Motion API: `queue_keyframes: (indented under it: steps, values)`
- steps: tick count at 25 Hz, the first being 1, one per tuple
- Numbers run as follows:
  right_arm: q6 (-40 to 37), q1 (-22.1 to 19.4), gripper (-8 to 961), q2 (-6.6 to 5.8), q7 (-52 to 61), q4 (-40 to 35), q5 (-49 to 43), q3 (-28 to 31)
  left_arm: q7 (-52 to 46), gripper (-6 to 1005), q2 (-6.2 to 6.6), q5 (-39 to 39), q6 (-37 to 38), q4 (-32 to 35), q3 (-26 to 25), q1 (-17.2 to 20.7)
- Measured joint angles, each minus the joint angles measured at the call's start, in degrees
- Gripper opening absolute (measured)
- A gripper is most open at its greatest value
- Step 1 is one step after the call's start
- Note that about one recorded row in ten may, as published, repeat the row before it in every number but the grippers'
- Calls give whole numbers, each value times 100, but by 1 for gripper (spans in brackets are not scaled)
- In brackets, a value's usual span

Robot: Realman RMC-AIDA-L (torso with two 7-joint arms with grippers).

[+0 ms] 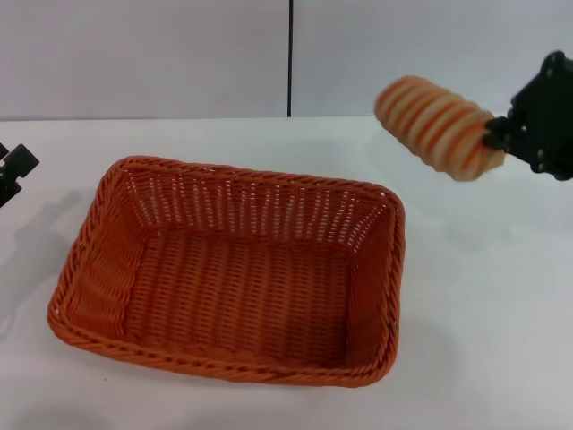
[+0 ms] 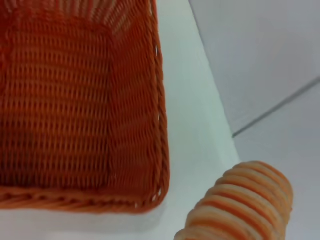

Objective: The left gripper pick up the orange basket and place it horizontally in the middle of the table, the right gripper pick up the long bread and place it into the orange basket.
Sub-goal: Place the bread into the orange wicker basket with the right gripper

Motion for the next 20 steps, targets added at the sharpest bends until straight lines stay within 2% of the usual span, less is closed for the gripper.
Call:
queue_keyframes:
  steps: [3,6,13,20]
  values:
    - [-150,-17,47,3,115,-523,71,-263,0,806,0,0,9,0,-7,26]
    - [-230,60,46,-21,116,-591,465,-458,7,806,4,0,10,0,-15,42]
    - [-115,176,38,-34,-93,-167,1627,-1335,66,806,8,1,17,0,-23,43]
    - [49,219,37,-38,-306,314,1791,-1639,85,805,10,23,30,1,-24,78]
